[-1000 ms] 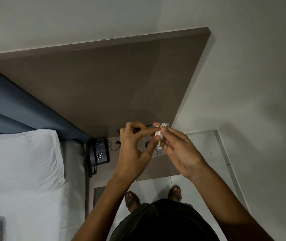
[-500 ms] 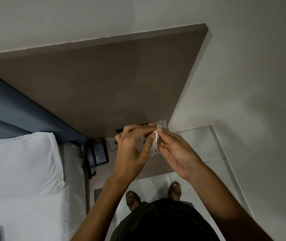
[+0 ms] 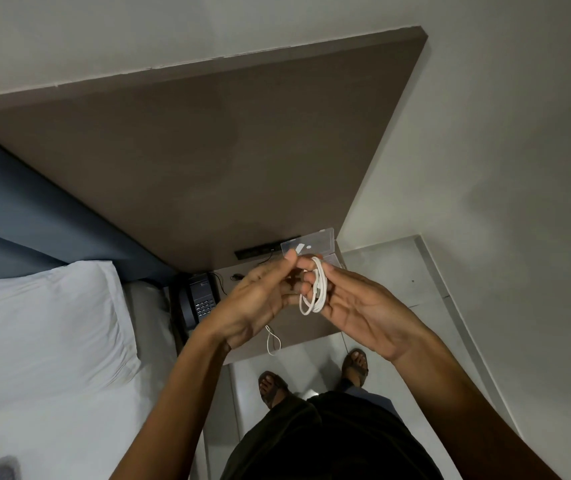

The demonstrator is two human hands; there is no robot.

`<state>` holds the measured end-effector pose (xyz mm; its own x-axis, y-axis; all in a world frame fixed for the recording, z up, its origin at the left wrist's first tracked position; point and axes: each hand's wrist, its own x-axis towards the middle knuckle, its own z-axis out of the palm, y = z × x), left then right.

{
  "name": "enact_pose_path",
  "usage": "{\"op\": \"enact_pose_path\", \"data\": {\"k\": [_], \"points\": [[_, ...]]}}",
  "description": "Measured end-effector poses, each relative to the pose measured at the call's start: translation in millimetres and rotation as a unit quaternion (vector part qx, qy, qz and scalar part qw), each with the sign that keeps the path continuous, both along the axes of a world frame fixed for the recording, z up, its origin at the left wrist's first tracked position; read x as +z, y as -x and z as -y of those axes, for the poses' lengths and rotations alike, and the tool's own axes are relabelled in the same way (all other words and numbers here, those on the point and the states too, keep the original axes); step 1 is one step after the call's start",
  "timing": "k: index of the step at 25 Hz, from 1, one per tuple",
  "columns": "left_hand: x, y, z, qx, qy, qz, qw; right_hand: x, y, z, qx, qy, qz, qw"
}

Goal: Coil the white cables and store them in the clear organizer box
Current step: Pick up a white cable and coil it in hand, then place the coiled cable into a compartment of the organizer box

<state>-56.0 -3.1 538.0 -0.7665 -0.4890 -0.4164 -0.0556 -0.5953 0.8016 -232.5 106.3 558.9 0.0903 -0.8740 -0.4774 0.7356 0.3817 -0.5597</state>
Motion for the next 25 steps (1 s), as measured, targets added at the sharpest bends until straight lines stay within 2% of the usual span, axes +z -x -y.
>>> {"op": "enact_pose_path", "data": {"k": [4, 7, 13, 16, 19, 23, 25], "points": [[-9, -24, 10, -0.058, 0.071, -0.044, 0.995, -11, -1, -10, -0.019, -0.003, -0.012, 1.000], [-15, -25, 11, -0.066, 0.095, -0.017, 0.993, -19, -4, -18, -0.035, -0.010, 0.007, 0.999], [-31, 8, -14, -0.032, 0.035, 0.018, 0.999, -35, -7, -18, -0.110, -0.070, 0.040, 0.991], [-45, 25, -11, 0.017, 0.020, 0.045, 0.999, -52, 10, -17, -0.113, -0.091, 0.056, 0.988], [-55, 46, -7, 0.052, 0.001, 0.074, 0.996, -81, 33, -8, -0.074, -0.136, -0.056, 0.986], [-81, 94, -4, 0.092, 0.024, 0.172, 0.980, -114, 61, 11, -0.055, -0.191, -0.138, 0.970], [-120, 129, 2, 0.102, 0.019, 0.212, 0.972, -150, 89, 10, -0.036, -0.194, -0.223, 0.954]]}}
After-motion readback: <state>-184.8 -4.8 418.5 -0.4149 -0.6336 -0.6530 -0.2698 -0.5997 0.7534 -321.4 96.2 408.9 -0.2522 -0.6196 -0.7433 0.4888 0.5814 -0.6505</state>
